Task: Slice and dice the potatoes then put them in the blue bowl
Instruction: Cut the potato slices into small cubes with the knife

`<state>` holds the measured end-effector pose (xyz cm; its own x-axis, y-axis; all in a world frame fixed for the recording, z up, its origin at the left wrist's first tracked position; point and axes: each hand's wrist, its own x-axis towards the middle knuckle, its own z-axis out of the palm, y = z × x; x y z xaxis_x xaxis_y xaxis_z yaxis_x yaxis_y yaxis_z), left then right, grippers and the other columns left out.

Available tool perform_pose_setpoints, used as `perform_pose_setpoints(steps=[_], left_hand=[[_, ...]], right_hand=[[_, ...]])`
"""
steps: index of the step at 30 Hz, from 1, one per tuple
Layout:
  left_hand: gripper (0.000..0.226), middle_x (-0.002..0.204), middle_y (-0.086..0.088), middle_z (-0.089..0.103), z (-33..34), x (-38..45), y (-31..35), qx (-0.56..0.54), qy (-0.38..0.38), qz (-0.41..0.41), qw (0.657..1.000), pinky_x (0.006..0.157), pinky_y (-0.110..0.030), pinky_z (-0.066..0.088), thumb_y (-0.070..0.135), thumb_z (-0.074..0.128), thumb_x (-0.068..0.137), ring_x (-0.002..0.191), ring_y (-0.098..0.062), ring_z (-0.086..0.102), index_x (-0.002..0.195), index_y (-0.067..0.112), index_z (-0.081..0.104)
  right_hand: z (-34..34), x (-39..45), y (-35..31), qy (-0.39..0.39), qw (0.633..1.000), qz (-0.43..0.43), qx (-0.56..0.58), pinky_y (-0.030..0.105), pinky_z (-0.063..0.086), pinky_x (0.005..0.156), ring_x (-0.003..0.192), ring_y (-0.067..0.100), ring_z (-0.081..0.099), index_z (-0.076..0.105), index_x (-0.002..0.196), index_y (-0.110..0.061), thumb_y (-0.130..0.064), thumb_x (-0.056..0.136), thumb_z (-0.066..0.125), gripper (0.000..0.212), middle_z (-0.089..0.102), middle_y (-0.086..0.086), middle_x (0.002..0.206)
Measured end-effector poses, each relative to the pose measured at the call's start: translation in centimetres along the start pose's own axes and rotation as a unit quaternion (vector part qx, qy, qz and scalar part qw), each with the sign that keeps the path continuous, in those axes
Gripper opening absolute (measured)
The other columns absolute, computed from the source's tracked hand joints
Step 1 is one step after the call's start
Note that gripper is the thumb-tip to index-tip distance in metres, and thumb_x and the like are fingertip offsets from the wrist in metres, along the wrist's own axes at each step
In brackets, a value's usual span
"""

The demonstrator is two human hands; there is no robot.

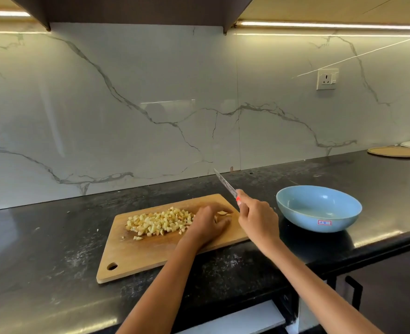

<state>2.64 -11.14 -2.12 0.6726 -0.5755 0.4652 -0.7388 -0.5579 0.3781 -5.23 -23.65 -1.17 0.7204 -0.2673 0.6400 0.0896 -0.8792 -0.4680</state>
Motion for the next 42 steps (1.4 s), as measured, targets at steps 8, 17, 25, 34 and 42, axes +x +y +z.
perform_pose_setpoints(steps=[8,17,25,34,42], left_hand=[[0.021,0.1,-0.004,0.071,-0.2,1.0,-0.5,0.021,-0.007,-0.01,1.0,0.072,-0.015,0.043,0.019,0.066,0.084,0.088,-0.015,0.063,0.101,0.007,0.07],[0.016,0.102,-0.002,0.065,-2.4,0.3,-4.7,0.215,0.068,-0.187,0.956,0.099,-0.038,0.033,0.025,0.054,0.091,0.104,-0.019,0.052,0.095,0.015,0.065],[0.028,0.113,-0.003,0.066,-1.9,0.6,-4.0,0.187,0.141,-0.177,0.956,0.095,-0.036,0.035,0.01,0.045,0.095,0.107,-0.022,0.055,0.117,0.017,0.06],[0.037,0.125,-0.009,0.056,1.2,3.1,-0.7,0.109,-0.052,-0.046,0.992,0.093,-0.028,0.041,0.009,0.044,0.096,0.114,-0.023,0.052,0.131,0.017,0.052],[0.016,0.103,-0.002,0.065,-0.3,2.1,-0.3,-0.002,0.06,-0.122,0.991,0.077,-0.019,0.047,0.01,0.06,0.087,0.087,-0.01,0.058,0.102,0.012,0.065]], right_hand=[[5.2,5.0,-1.7,0.164,0.968,-0.108,0.154,0.026,0.052,0.056,0.067,0.021,0.07,0.063,0.121,-0.008,-0.014,0.091,0.048,0.034,0.074,0.008,0.086],[6.3,7.0,1.1,0.195,0.963,0.008,0.187,0.016,0.03,0.046,0.045,0.006,0.04,0.063,0.12,-0.005,-0.01,0.096,0.048,0.029,0.058,0.005,0.056],[6.0,6.6,1.2,0.182,0.955,0.085,0.22,0.032,0.045,0.059,0.069,0.021,0.057,0.062,0.123,-0.012,-0.022,0.1,0.042,0.032,0.067,0.01,0.077],[6.1,6.6,0.9,0.172,0.956,0.082,0.224,0.02,0.038,0.053,0.061,0.013,0.05,0.061,0.124,-0.013,-0.02,0.1,0.043,0.031,0.052,-0.006,0.064],[5.9,6.5,0.7,0.161,0.956,0.08,0.233,0.018,0.042,0.056,0.067,0.011,0.055,0.059,0.127,-0.012,-0.02,0.099,0.045,0.032,0.069,0.01,0.079]])
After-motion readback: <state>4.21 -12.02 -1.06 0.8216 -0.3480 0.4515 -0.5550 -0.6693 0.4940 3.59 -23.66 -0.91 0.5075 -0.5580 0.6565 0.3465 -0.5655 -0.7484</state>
